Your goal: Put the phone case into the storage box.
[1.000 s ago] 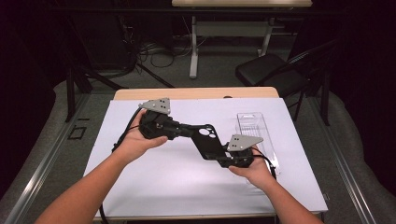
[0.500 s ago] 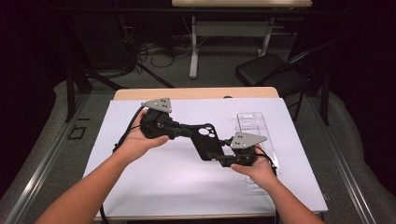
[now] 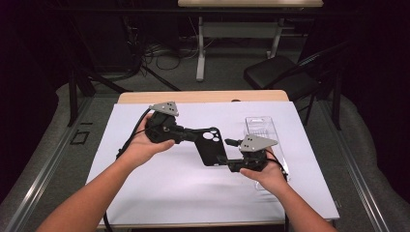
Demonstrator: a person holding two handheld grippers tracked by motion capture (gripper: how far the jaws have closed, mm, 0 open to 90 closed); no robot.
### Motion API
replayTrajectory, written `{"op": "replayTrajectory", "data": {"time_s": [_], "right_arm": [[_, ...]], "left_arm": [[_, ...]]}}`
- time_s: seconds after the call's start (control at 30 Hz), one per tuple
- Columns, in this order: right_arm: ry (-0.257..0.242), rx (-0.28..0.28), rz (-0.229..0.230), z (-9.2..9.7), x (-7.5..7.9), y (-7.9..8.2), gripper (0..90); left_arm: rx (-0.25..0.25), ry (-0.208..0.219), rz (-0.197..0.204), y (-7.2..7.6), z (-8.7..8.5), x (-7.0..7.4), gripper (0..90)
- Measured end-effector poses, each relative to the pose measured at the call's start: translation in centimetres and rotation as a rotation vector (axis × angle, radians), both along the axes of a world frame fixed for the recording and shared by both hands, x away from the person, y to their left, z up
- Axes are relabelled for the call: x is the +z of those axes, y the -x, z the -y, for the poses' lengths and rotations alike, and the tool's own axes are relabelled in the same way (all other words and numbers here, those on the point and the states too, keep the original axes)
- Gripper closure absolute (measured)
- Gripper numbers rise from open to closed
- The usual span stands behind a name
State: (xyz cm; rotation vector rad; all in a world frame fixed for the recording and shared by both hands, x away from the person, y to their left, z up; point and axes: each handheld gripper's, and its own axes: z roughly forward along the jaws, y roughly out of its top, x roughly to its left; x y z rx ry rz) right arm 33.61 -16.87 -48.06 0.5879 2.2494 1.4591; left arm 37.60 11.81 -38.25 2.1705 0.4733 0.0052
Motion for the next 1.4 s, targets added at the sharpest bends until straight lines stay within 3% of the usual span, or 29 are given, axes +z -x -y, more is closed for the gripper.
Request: {"op": "replayTrajectory", "data": {"time_s": [0.37,0.5,0.77,1.3,1.4], "right_arm": [[-0.007,-0.055,-0.047,-0.1,0.8,-0.1,17.3],[-0.021,-0.104,-0.061,-0.3,1.1,-0.2,12.8],[-0.016,-0.103,-0.061,-0.4,1.3,-0.1,5.4],[0.008,-0.134,-0.013,-0.8,3.2,0.5,9.3],[0.023,-0.143,-0.004,-0.9,3.5,0.5,14.5]], "left_arm": [[0.071,-0.049,-0.017,0.0,0.2,-0.3,82.1],[0.1,-0.076,-0.016,0.1,0.5,-0.4,82.2],[0.131,-0.109,-0.014,0.2,0.9,-0.4,82.1],[0.189,-0.129,-0.025,0.2,1.8,-0.4,82.1],[0.194,-0.136,-0.027,0.2,2.0,-0.5,82.1]]}}
